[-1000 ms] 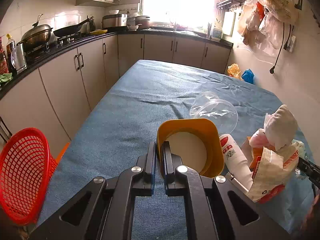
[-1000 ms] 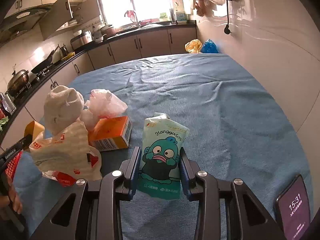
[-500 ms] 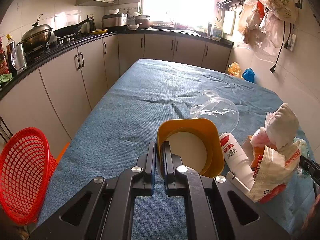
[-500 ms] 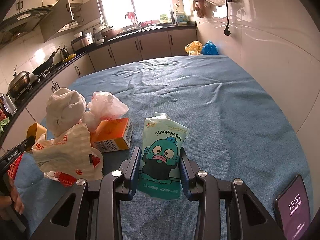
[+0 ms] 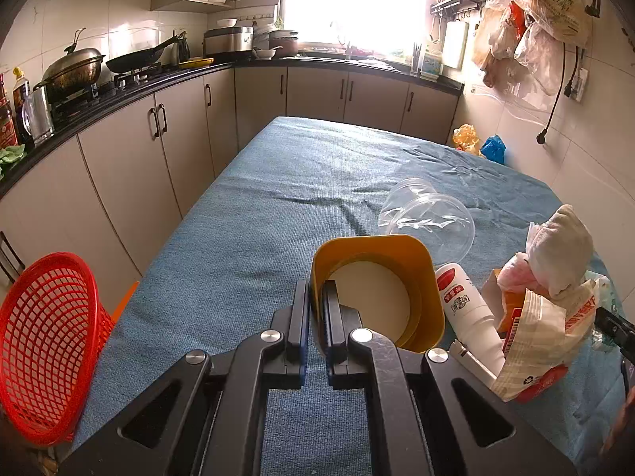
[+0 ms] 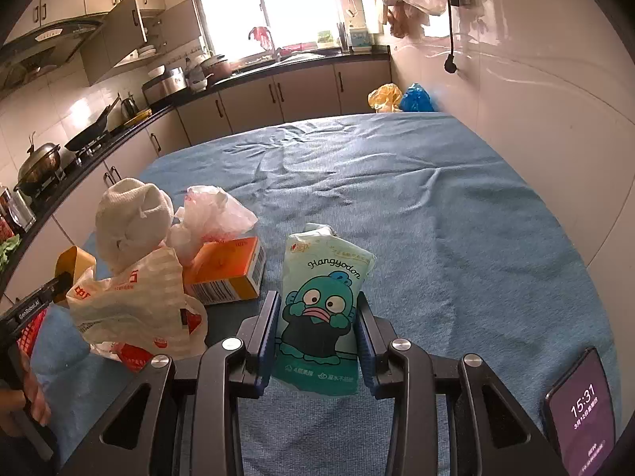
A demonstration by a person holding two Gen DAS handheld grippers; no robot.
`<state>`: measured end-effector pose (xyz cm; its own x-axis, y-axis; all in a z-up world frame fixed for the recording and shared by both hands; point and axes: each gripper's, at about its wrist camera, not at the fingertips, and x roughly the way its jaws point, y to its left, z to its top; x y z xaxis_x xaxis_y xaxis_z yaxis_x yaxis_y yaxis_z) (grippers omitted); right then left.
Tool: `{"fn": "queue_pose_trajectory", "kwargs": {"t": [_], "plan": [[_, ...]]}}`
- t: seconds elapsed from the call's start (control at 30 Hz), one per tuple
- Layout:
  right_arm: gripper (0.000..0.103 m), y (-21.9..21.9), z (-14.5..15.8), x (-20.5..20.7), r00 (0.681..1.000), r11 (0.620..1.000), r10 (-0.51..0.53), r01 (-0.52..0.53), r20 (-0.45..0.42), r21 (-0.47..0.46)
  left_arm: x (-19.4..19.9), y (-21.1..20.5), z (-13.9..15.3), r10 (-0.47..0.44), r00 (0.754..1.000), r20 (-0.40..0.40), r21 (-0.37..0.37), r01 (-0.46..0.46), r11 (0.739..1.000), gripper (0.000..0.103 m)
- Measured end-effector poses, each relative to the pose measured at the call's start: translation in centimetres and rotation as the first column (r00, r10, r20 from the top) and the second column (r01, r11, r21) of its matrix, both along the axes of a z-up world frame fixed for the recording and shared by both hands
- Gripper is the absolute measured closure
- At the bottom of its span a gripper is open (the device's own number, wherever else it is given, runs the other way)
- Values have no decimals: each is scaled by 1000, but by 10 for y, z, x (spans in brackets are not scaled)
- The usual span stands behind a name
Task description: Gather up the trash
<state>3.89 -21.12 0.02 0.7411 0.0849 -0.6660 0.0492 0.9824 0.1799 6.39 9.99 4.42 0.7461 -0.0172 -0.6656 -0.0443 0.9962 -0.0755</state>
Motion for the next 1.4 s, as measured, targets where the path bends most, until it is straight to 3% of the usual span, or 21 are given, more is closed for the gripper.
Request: {"fn": "queue_pose_trajectory", "kwargs": {"t": [1.0,1.4], "plan": [[65,3,12,-8,999,1000,-4,3,39,13,0,-3,-2,-7,1000,-1,-18,7,1000,97],[65,14,30,-36,994,998,48,-52,95,41,-40,-13,16,-34,999,17,-26,35,999,97]]}}
